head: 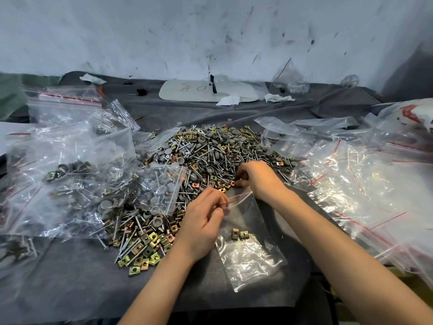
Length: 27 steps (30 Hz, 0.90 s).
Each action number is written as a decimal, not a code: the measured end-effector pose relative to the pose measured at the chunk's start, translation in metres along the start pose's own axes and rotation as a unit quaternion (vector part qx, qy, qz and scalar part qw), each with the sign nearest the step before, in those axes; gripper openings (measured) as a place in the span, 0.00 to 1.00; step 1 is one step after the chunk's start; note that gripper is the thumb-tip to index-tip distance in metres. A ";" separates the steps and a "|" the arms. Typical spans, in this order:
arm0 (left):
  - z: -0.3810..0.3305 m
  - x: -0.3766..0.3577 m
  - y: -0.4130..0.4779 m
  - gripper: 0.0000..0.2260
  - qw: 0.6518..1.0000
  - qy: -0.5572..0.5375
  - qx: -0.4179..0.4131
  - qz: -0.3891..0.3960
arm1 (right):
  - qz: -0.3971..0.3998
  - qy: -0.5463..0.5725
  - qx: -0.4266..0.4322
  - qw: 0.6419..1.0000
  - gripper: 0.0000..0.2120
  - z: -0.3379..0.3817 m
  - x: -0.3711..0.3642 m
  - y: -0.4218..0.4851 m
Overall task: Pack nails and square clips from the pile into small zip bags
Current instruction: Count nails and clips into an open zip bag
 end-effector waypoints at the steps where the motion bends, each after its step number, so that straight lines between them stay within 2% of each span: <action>1: 0.000 0.000 0.000 0.05 1.000 0.001 0.000 0.001 | 0.006 -0.010 -0.002 1.000 0.10 0.001 -0.001 0.001; 6: -0.002 -0.001 -0.001 0.04 1.000 -0.004 0.002 0.004 | 0.023 -0.101 0.010 0.995 0.05 0.013 0.002 0.002; 8: -0.002 -0.001 -0.001 0.04 1.000 0.002 0.002 0.007 | 0.013 -0.118 0.017 0.993 0.05 0.014 0.006 -0.002; 9: -0.002 -0.001 -0.001 0.04 1.000 0.006 0.001 0.008 | 0.002 -0.097 0.023 0.995 0.07 0.013 0.010 -0.005; 11: -0.002 -0.001 -0.001 0.05 1.000 0.008 0.000 0.008 | -0.021 0.044 0.034 0.998 0.06 0.010 0.024 -0.015; 13: -0.001 0.000 -0.001 0.05 1.000 0.004 0.000 0.007 | -0.018 0.218 0.084 0.972 0.04 0.021 0.042 -0.032; 14: -0.001 0.000 -0.001 0.06 1.000 0.004 0.001 0.006 | 0.004 0.251 0.116 0.961 0.03 0.031 0.048 -0.040; 16: 0.000 0.000 -0.001 0.06 1.000 0.009 0.003 0.003 | 0.073 0.214 0.162 0.961 0.03 0.052 0.051 -0.054; 18: -0.001 0.001 -0.002 0.05 1.000 0.011 0.001 0.000 | 0.115 0.131 0.163 0.971 0.04 0.060 0.044 -0.060; 19: -0.001 0.001 -0.002 0.04 1.000 0.010 -0.002 -0.001 | 0.107 0.125 0.158 0.974 0.05 0.058 0.046 -0.059; 22: -0.003 0.002 -0.001 0.05 1.000 -0.005 -0.006 -0.004 | 0.005 0.195 0.125 0.973 0.03 0.040 0.062 -0.047; 23: -0.003 0.002 -0.001 0.04 1.000 -0.010 -0.005 -0.004 | -0.018 0.174 0.112 0.978 0.03 0.036 0.061 -0.041; 27: -0.006 0.002 -0.001 0.04 1.000 -0.020 -0.010 -0.004 | 0.011 0.049 0.033 0.998 0.06 0.017 0.014 -0.017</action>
Point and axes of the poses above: each hand's wrist, its own y-axis towards the middle knuckle, its own x-axis out of the back of the hand, z = x × y, the point moved 10 cm from there along y, towards the middle knuckle, and after that the axes turned 6 degrees about z, right-handed, at the moved point
